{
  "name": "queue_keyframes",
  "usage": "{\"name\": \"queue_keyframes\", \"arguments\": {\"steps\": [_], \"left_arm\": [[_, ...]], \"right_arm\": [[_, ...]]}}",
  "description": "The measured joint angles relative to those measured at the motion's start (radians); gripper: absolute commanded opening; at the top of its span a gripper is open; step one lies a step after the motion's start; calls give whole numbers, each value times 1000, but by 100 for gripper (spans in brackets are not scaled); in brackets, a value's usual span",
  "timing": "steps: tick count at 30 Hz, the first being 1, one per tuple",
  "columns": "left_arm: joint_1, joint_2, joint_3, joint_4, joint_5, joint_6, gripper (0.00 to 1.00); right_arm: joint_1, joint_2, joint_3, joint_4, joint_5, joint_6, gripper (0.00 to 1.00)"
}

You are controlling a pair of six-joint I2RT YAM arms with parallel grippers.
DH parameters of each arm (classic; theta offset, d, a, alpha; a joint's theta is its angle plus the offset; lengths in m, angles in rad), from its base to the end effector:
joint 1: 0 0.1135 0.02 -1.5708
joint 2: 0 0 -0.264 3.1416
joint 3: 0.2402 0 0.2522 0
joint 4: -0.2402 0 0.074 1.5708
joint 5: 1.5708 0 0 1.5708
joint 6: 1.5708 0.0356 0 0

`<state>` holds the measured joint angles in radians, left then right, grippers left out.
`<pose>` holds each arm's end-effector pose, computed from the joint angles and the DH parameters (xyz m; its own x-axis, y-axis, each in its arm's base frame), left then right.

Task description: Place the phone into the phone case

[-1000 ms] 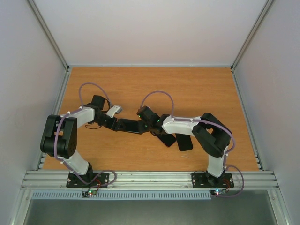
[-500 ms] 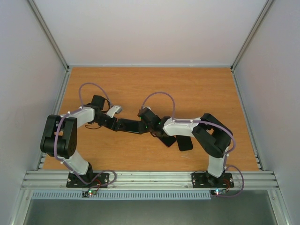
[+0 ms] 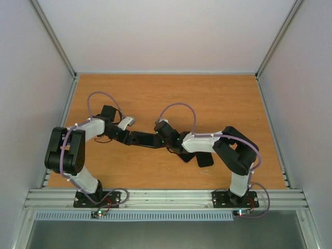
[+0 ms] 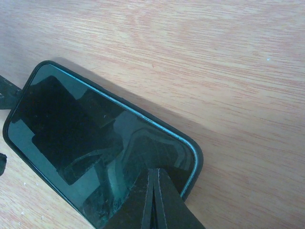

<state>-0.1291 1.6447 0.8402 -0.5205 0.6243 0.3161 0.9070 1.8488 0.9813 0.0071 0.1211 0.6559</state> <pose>0.2726 -0.0564 0.1421 -0.8379 0.3631 -0.4075 0.5324 0.7085 -0.4632 0.2301 0.2872 0.1364 -0.8174 -0.0624 -0.5727 -0.2963 0.8980 0.3251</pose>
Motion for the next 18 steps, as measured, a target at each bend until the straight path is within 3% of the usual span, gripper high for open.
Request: {"name": "queue_keyframes", "arguments": {"steps": [18], "left_arm": [[-1,0,0,-1,5,6,75]], "right_arm": [[3,-10,-55,89,4,23,1]]}}
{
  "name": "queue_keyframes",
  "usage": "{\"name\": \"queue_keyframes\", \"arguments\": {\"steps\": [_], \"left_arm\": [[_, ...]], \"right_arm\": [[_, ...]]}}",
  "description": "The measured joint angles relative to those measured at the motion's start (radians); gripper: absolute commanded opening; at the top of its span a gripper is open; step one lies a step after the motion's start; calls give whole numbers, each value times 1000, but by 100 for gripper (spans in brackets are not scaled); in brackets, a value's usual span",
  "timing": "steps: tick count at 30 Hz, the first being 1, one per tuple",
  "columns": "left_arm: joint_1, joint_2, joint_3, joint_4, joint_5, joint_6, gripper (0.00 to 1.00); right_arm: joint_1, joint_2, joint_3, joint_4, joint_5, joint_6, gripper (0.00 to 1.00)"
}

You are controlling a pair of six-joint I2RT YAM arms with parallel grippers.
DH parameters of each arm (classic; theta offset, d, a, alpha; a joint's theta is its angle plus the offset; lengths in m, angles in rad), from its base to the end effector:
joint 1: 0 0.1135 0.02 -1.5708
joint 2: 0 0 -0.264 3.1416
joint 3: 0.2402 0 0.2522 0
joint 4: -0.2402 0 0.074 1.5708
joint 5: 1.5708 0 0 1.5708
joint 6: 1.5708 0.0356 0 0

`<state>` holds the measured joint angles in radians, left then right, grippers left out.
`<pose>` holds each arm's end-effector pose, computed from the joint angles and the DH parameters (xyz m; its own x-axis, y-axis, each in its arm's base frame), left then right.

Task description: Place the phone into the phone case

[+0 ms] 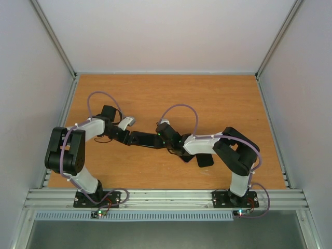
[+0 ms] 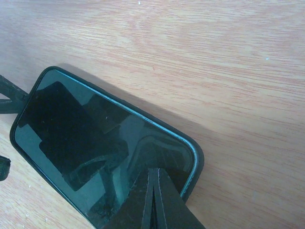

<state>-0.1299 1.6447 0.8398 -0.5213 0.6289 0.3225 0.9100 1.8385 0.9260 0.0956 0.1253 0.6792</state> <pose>0.2724 -0.0567 0.1421 -0.8345 0.3675 -0.4106 0.5382 0.7032 -0.4646 0.2257 0.2831 0.1313 -0.8072 -0.0229 -0.5898 -0.2875 0.8879 0.3591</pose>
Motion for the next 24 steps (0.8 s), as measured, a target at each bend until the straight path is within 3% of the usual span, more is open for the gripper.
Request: {"name": "queue_keyframes", "arguments": {"steps": [11,15,24], "left_arm": [[0,0,-2,2,1,1,75],[0,0,-3,2,1,1,75],[0,0,-3,2,1,2,75]], "right_arm": [[5,3,-16,43,-8,18,1],[6,3,-15,43,-5,20,8],[9,-33,43,-149,1,-13,18]]}}
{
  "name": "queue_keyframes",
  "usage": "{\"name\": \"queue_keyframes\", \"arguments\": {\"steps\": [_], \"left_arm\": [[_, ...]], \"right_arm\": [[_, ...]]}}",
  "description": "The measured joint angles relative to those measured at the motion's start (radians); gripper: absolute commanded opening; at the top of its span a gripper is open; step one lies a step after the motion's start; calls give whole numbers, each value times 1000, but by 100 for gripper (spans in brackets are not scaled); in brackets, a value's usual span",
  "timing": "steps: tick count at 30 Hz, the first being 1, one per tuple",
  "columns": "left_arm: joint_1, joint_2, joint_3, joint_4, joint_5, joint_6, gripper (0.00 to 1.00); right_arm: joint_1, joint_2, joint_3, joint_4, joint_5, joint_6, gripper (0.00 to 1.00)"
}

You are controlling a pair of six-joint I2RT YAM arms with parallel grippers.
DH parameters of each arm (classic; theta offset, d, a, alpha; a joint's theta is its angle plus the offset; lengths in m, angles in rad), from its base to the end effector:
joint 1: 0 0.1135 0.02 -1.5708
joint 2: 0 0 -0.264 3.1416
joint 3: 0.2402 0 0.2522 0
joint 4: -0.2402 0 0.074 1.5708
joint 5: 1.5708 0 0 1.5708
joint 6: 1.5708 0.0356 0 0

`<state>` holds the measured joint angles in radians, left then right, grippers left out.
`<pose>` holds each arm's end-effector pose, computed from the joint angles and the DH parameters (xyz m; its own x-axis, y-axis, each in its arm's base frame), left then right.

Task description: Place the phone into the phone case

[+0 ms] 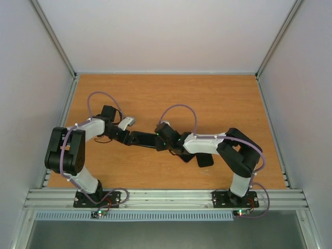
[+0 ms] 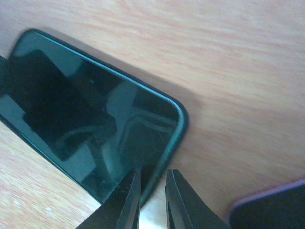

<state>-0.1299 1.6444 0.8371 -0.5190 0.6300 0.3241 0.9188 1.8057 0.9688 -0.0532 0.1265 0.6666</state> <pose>0.2720 -0.0567 0.1416 -0.8336 0.3684 -0.4115 0.5397 0.7020 -0.4648 0.2213 0.2825 0.1436 -0.8284 -0.0743 -0.5552 -0.2903 0.9046 0.3121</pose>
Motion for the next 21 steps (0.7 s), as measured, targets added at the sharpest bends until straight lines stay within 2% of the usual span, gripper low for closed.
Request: {"name": "queue_keyframes", "arguments": {"steps": [9,21], "left_arm": [[0,-2,-2,0,0,2,75],[0,-2,-2,0,2,3,75]], "right_arm": [[-58,-20,2,-112,-18,-30,18],[-119,-12,34,-50,-208,-50,18]]}}
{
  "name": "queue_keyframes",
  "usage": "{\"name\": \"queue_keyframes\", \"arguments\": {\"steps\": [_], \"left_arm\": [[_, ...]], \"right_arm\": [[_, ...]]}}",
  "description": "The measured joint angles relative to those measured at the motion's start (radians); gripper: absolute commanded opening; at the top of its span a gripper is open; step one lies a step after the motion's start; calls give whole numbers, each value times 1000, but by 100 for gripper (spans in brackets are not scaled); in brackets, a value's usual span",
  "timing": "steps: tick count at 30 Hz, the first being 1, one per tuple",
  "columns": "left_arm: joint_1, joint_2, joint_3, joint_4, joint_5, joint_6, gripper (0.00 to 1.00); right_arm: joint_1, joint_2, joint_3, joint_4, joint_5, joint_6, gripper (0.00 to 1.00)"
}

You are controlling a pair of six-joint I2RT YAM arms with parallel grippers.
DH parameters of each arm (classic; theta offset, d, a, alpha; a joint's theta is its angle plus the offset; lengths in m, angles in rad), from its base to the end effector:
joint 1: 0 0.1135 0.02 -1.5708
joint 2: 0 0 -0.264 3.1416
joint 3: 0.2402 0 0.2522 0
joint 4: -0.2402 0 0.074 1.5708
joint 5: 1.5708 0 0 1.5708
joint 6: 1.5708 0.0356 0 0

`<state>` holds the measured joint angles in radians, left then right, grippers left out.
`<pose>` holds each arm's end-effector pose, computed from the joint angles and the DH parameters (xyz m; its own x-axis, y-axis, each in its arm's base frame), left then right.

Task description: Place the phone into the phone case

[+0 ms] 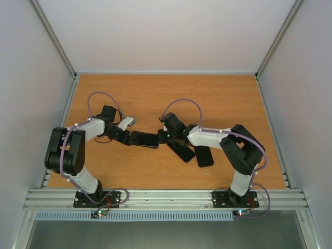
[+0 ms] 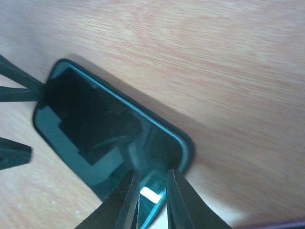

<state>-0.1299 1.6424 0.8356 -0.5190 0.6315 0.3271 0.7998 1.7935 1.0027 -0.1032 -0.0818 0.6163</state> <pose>0.2715 -0.0567 0.1418 -0.8317 0.3702 -0.4137 0.5426 0.7000 -0.4644 0.2500 0.2615 0.1537 -0.8771 -0.0760 -0.4743 -0.2984 0.8600 0.4140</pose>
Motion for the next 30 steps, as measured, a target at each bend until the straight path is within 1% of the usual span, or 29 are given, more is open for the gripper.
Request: {"name": "queue_keyframes", "arguments": {"steps": [5,15,27,30], "left_arm": [[0,0,0,0,0,0,75],[0,0,0,-1,1,3,75],[0,0,0,-1,1,3,75],[0,0,0,0,1,3,75]], "right_arm": [[0,25,40,21,-40,-1,18],[0,36,52,-19,18,0,18],[0,55,52,-21,21,0,17],[0,68,52,-20,20,0,14]]}}
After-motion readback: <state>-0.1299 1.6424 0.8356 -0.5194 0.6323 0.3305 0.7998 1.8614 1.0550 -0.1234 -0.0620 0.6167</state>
